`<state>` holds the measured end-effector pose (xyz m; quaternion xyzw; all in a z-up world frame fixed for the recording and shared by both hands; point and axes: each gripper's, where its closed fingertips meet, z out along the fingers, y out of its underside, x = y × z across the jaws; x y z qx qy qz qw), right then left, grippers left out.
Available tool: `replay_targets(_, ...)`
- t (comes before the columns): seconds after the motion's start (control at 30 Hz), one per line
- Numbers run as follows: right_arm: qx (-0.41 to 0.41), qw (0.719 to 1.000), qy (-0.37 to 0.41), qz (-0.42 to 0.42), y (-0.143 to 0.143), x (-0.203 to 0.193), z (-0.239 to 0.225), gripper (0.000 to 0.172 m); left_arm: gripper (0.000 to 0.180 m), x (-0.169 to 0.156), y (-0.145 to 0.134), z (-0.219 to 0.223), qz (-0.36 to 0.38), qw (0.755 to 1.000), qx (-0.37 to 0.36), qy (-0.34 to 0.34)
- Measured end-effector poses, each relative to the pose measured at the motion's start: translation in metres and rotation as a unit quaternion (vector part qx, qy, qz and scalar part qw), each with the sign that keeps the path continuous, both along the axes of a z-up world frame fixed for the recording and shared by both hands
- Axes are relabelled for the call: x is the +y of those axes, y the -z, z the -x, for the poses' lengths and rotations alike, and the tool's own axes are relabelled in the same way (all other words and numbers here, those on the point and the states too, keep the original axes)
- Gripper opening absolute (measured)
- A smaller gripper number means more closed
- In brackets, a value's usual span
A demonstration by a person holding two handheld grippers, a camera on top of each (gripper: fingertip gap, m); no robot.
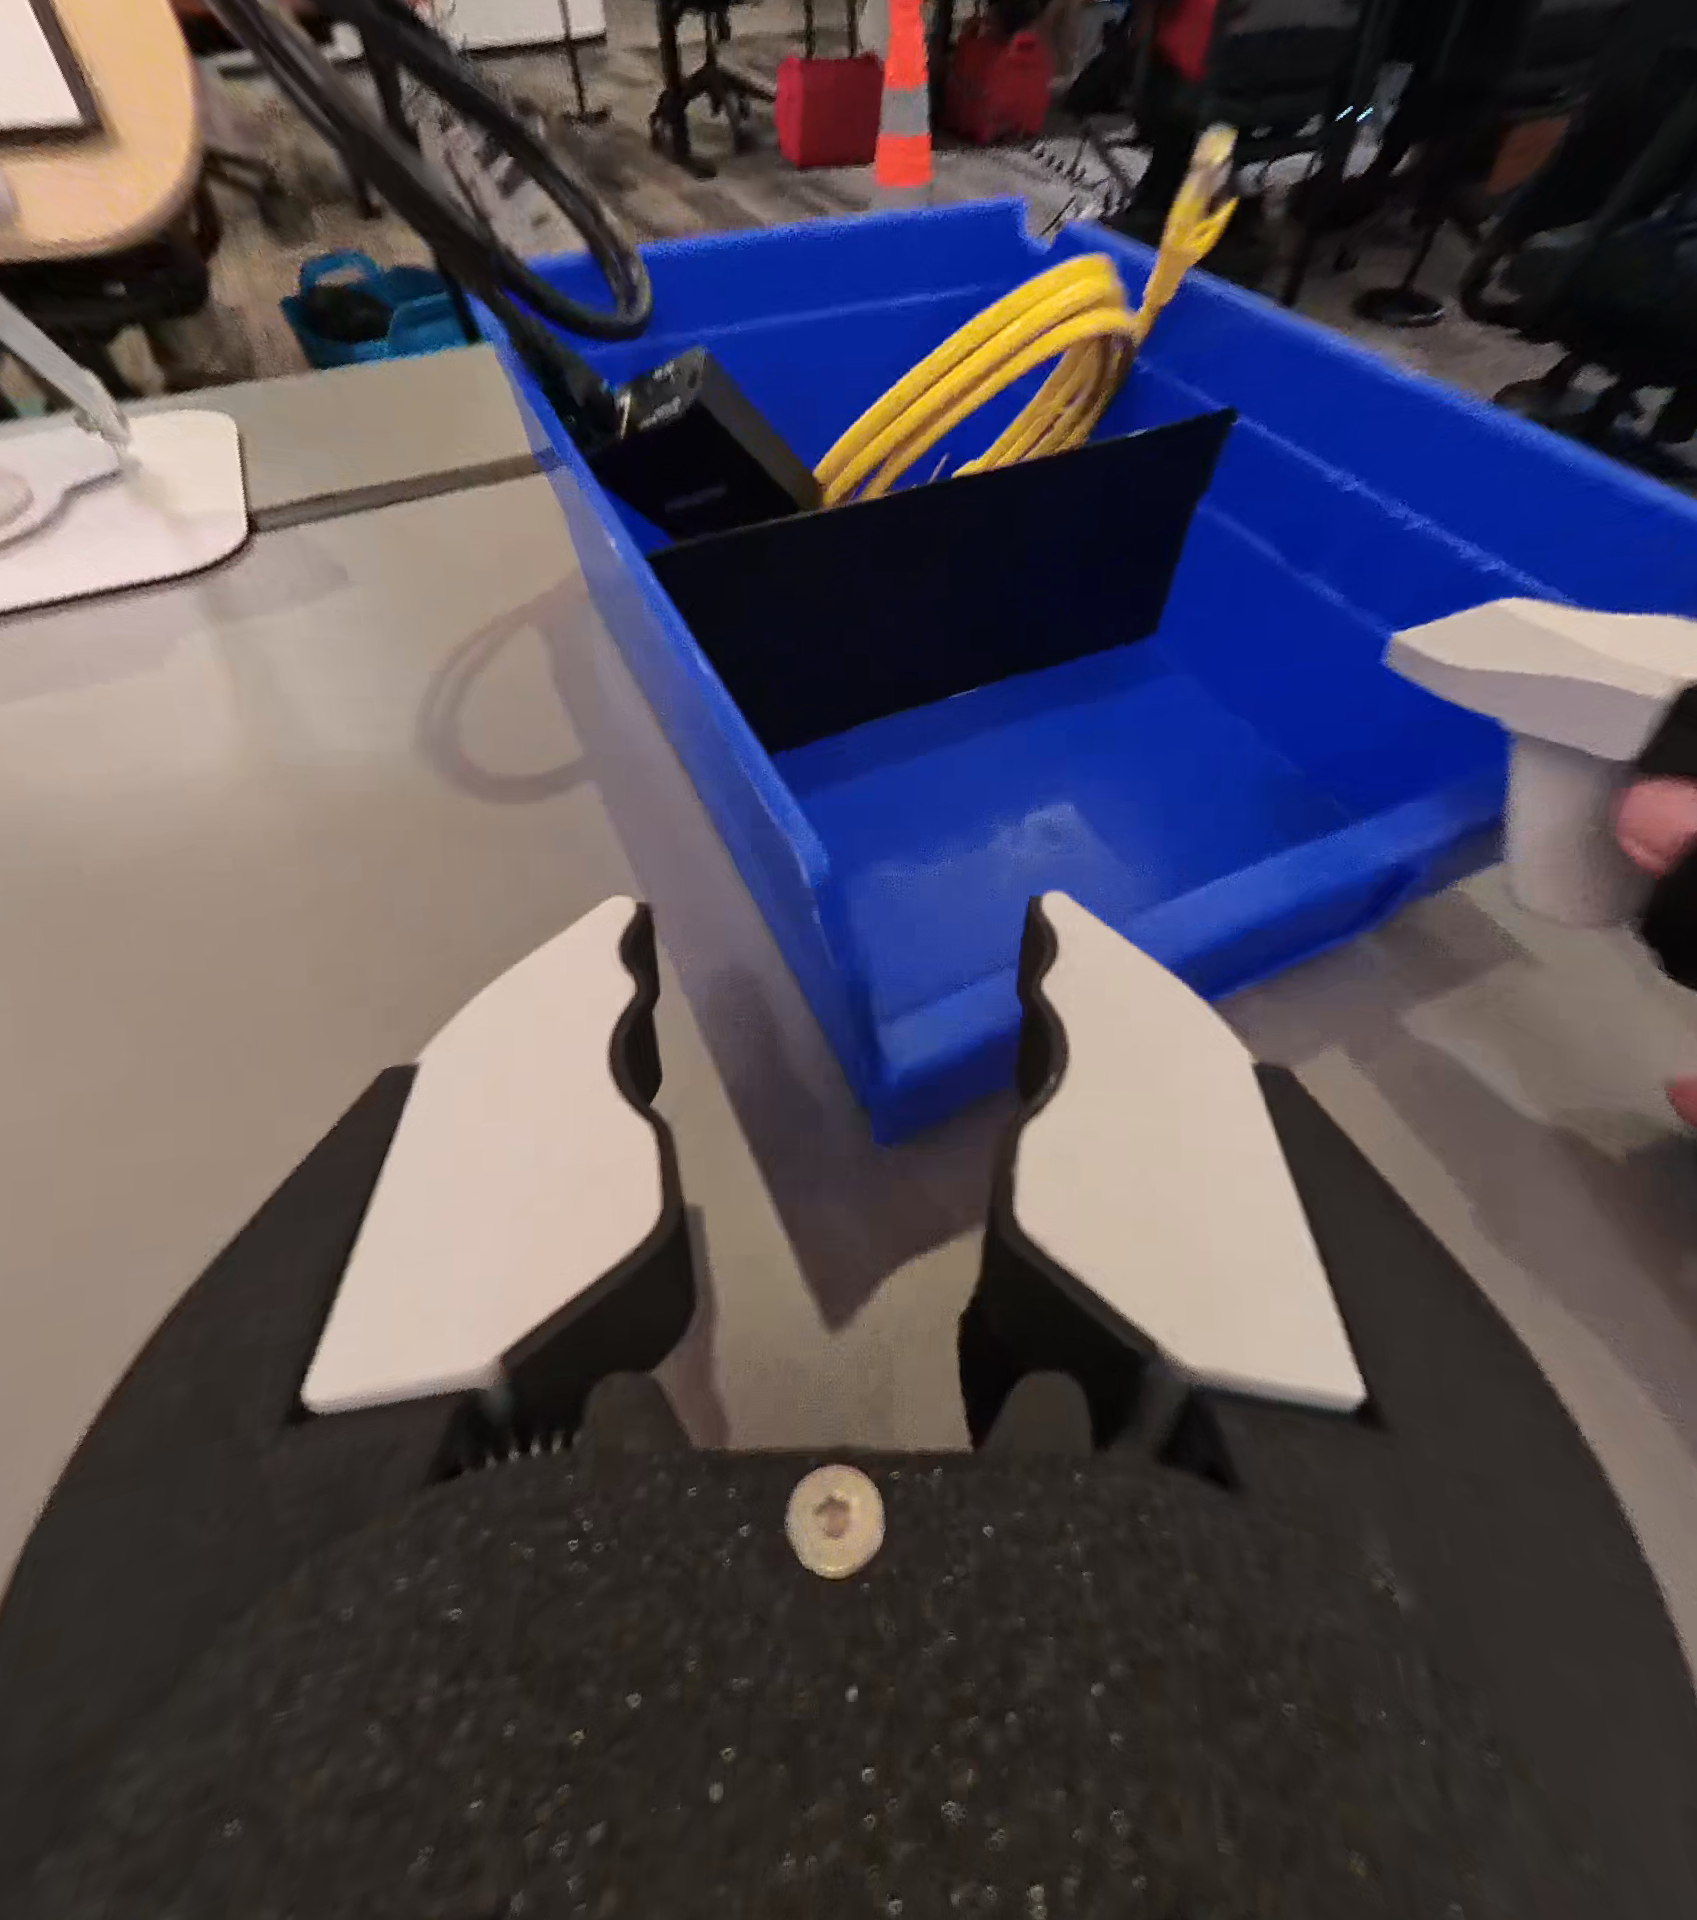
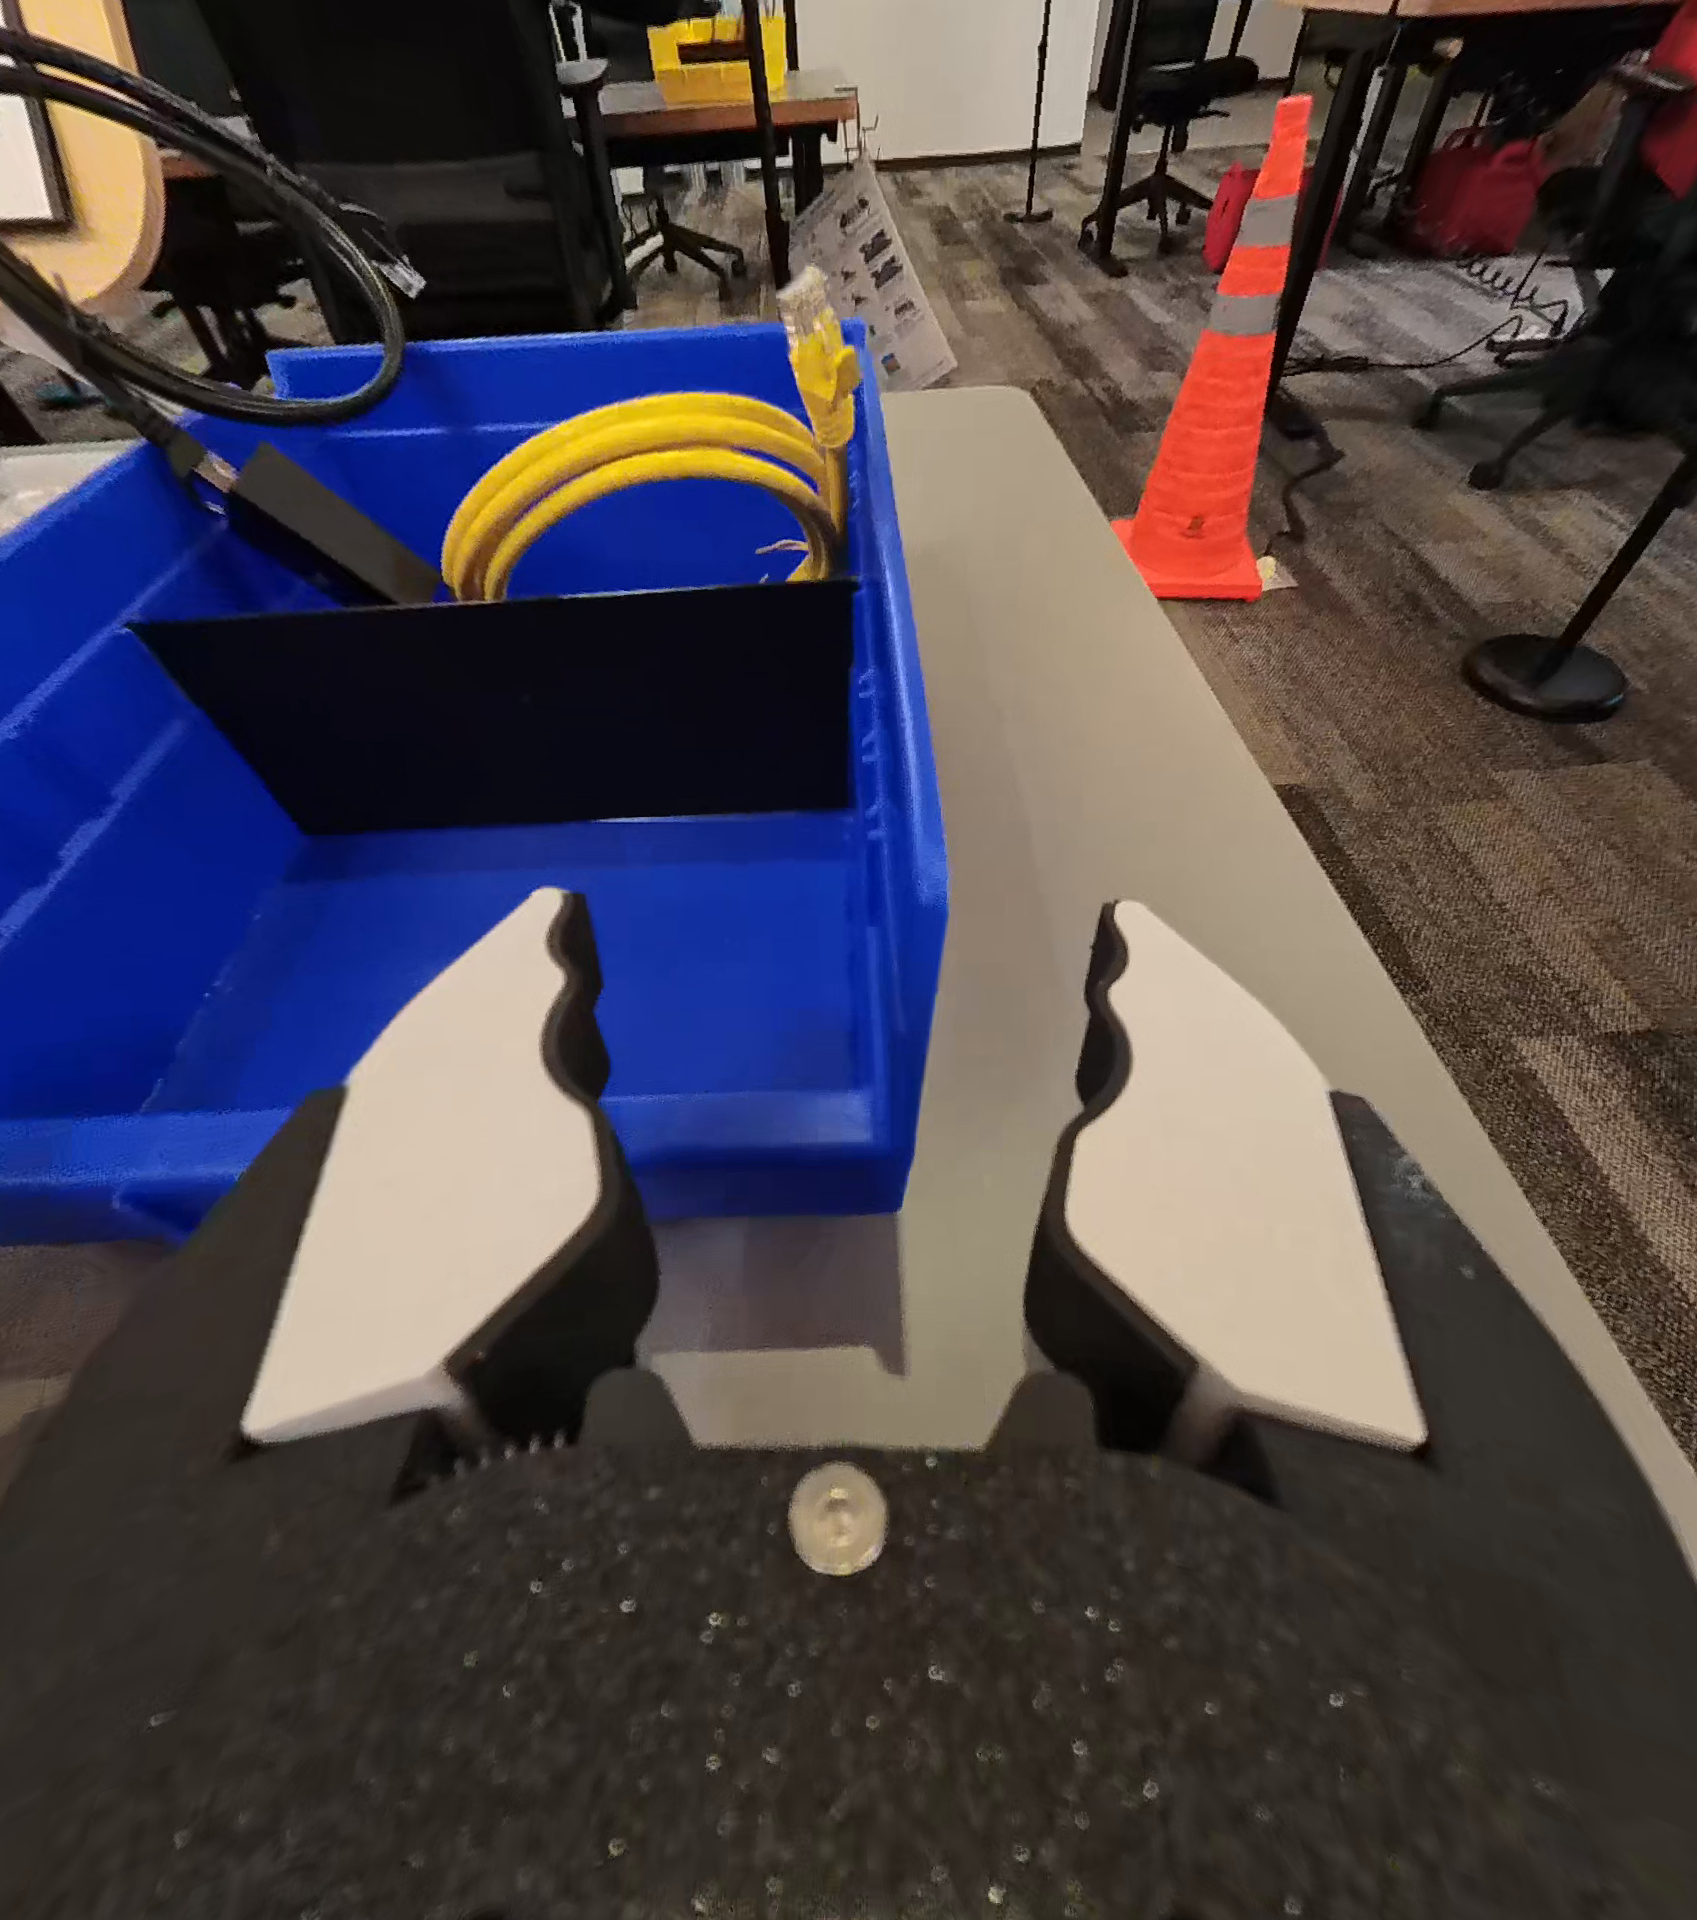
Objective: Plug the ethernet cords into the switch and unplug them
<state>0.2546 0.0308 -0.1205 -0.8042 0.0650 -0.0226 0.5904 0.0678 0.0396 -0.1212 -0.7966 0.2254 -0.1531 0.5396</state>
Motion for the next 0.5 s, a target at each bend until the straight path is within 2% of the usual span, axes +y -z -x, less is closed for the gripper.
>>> replay_targets(0.03, -0.005, 1.0, -0.001, 0.002, 0.0, 0.003, -0.001, 0.085, 0.06, 0.01, 0.008, -0.002, 0.008, 1.0, 0.01, -0.014)
replay_targets(0.07, -0.005, 1.0, -0.008, 0.011, 0.004, 0.007, -0.001, 0.072, 0.039, 0.019, 0.014, -0.001, 0.019, 0.999, 0.014, -0.026)
replay_targets(0.1, 0.006, 0.999, -0.022, 0.032, 0.01, 0.01, 0.003, 0.044, 0.018, 0.022, 0.017, -0.006, 0.036, 0.999, 0.002, -0.014)
replay_targets(0.17, 0.045, 0.997, -0.03, 0.05, 0.015, 0.012, 0.004, 0.005, 0.012, 0.034, 0.017, 0.004, 0.043, 0.998, 0.014, -0.035)
replay_targets(0.3, 0.006, 0.997, -0.02, 0.07, 0.012, 0.011, 0.012, 0.002, 0.009, 0.035, 0.014, 0.014, 0.042, 0.998, 0.033, -0.046)
replay_targets(0.5, 0.027, 0.998, -0.043, 0.029, -0.014, 0.006, 0.058, 0.003, 0.01, 0.021, 0.0, 0.064, 0.017, 0.999, 0.027, -0.039)
